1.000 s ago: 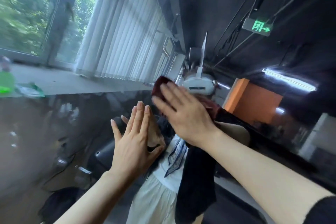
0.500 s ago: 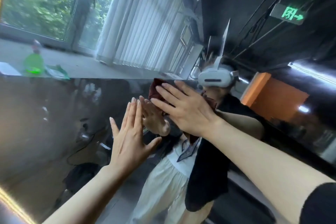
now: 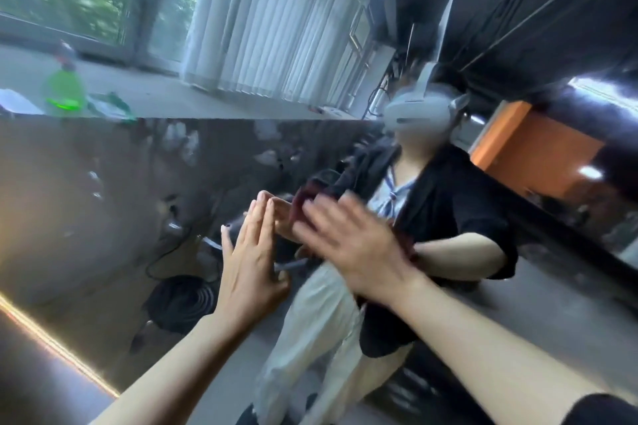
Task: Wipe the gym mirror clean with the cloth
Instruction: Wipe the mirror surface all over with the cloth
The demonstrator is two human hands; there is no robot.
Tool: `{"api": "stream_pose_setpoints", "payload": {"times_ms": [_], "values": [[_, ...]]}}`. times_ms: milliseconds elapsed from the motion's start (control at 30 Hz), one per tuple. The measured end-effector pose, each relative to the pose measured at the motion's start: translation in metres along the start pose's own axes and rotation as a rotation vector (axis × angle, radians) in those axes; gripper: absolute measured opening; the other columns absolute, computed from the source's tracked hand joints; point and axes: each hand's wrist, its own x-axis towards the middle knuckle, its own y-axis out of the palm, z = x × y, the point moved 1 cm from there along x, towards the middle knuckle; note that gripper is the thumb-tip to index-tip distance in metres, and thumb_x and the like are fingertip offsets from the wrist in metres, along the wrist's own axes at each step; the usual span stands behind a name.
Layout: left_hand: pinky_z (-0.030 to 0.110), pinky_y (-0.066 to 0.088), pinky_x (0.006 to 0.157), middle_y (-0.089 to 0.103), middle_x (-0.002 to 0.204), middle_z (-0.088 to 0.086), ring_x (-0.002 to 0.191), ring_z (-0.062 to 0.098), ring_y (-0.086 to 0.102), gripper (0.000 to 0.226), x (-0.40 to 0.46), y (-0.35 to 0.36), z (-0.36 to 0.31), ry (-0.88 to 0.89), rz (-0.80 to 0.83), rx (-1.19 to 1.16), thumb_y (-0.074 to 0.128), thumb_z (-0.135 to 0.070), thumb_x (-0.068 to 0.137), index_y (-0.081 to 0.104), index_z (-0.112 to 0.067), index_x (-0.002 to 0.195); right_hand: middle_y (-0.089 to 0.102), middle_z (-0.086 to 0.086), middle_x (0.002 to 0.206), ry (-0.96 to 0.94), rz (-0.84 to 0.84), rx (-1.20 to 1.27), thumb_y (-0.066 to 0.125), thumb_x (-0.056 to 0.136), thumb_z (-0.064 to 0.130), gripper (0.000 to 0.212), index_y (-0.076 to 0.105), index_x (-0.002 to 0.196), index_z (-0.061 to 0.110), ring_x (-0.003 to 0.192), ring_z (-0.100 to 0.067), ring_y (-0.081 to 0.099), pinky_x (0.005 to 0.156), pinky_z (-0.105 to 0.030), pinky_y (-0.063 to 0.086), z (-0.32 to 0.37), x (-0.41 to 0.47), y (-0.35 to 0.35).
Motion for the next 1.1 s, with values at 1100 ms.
{"api": "stream_pose_setpoints", "payload": {"times_ms": [1100], "values": [[0.062,0.015,0.119,0.017,0.165,0.011,0.153,0.027,0.014,0.087,-0.041,0.053,-0.08,0.249,0.007,0.006,0.053,-0.026,0.078,0.023,-0.004,0.156,0.044,-0.018,0.151,0.681,-0.227,-0.115,0.052,0.099,0.012,0.051,0.044,0.149,0.019,0.14,-0.036,0.041,0.119,-0.053,0.029,-0.008,-0.148,-0.029]]}}
